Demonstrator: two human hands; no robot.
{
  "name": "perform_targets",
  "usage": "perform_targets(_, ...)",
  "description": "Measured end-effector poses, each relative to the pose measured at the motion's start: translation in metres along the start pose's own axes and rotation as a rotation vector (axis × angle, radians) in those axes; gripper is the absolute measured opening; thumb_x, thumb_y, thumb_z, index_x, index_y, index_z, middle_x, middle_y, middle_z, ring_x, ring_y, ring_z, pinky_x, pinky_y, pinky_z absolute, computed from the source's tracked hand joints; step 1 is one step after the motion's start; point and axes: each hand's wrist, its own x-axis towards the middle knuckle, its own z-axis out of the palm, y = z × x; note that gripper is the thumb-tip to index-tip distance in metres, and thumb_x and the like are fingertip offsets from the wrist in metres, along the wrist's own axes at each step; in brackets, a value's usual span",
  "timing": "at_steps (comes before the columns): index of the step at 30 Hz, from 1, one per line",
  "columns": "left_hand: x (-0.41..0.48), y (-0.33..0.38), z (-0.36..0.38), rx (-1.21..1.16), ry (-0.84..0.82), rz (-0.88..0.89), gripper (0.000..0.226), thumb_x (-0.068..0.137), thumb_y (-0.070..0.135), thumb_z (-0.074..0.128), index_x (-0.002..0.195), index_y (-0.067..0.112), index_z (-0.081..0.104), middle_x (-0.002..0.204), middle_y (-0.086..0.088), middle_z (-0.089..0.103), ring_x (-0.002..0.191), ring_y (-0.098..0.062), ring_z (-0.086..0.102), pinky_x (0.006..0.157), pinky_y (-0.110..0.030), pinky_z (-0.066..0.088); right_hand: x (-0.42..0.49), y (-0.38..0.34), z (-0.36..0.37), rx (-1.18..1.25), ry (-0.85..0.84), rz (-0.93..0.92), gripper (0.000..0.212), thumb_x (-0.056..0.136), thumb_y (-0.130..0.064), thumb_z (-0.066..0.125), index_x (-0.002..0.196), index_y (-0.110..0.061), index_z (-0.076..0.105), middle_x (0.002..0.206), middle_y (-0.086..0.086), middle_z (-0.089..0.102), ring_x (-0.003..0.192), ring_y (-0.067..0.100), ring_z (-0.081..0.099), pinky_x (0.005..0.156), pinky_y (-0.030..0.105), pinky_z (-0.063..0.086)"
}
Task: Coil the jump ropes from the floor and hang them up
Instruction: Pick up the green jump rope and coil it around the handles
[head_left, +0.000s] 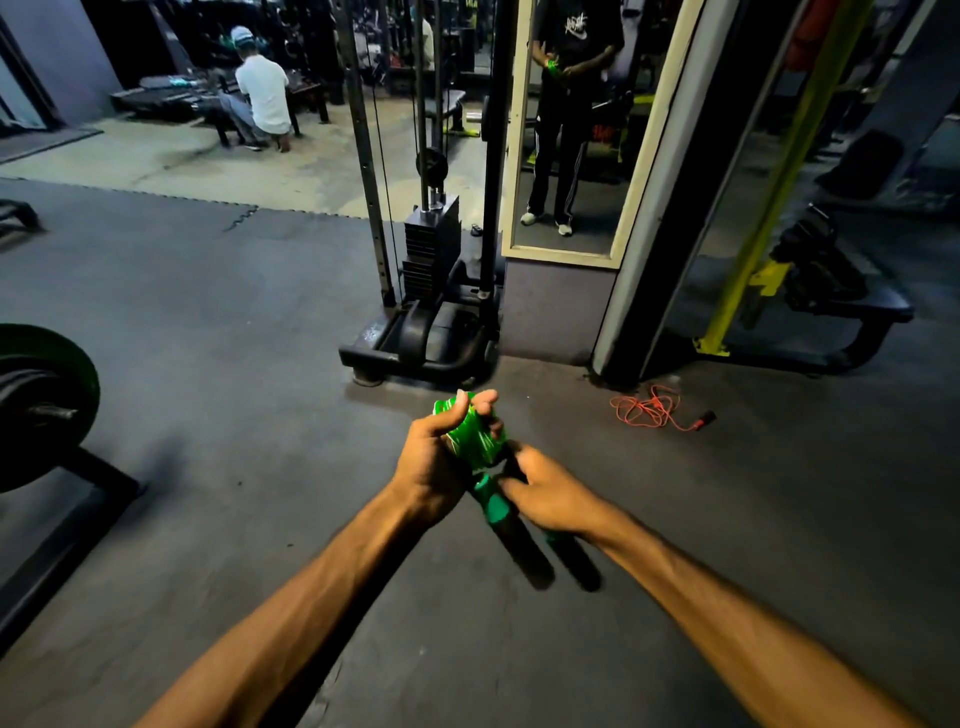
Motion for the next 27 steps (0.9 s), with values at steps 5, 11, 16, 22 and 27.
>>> perform_targets(5,0.012,0.004,-0.004,0.130,0.172,0.198,0.038,0.085,0.034,0.063,0.107,0.003,0.067,0.066,0.001,0.054,0.063,-0.015,0.058,0.070,-0.030,0.046,-0.007,-0.007,0.000,0.115,-0.028,0.028,0.020,0.085,0.001,0.054,0.097,-0.013,0.063,0.078,0.003,0.068,0.066,0.007,0.066,0.067,0.028,0.056)
perform_targets(11,0.013,0.020,-0.009,0.197,0.176,0.175,0.048,0.080,0.056,0.067,0.065,0.018,0.043,0.048,0.000,0.032,0.043,-0.014,0.038,0.048,-0.024,0.033,-0.019,-0.023,0.006,0.230,-0.097,0.080,0.026,0.100,-0.031,0.045,0.086,-0.016,0.060,0.079,0.003,0.060,0.074,0.015,0.057,0.068,0.033,0.047)
perform_targets(16,0.004,0.025,0.006,0.217,0.037,0.038,0.049,0.088,0.039,0.059,0.050,0.019,0.036,0.036,0.003,0.022,0.039,-0.015,0.034,0.053,-0.028,0.033,-0.009,-0.029,-0.010,0.344,0.011,0.065,0.070,0.085,-0.075,0.028,0.105,-0.020,0.069,0.099,0.007,0.073,0.092,0.020,0.067,0.083,0.041,0.052)
perform_targets(22,0.011,0.020,0.022,0.333,-0.085,-0.060,0.051,0.093,0.038,0.052,0.053,0.014,0.032,0.034,0.003,0.024,0.044,-0.017,0.039,0.053,-0.027,0.039,0.003,-0.037,-0.023,0.504,0.132,-0.184,0.048,0.095,-0.055,0.038,0.120,-0.021,0.060,0.086,0.010,0.067,0.076,0.012,0.061,0.065,0.037,0.049)
perform_targets(27,0.031,0.018,0.036,0.443,-0.093,-0.024,0.041,0.092,0.037,0.060,0.065,0.007,0.051,0.050,-0.006,0.044,0.057,-0.021,0.052,0.061,-0.028,0.044,0.012,-0.034,-0.039,0.510,0.223,-0.184,0.033,0.104,-0.036,0.034,0.094,-0.018,0.061,0.072,-0.007,0.065,0.066,0.006,0.052,0.057,0.025,0.047)
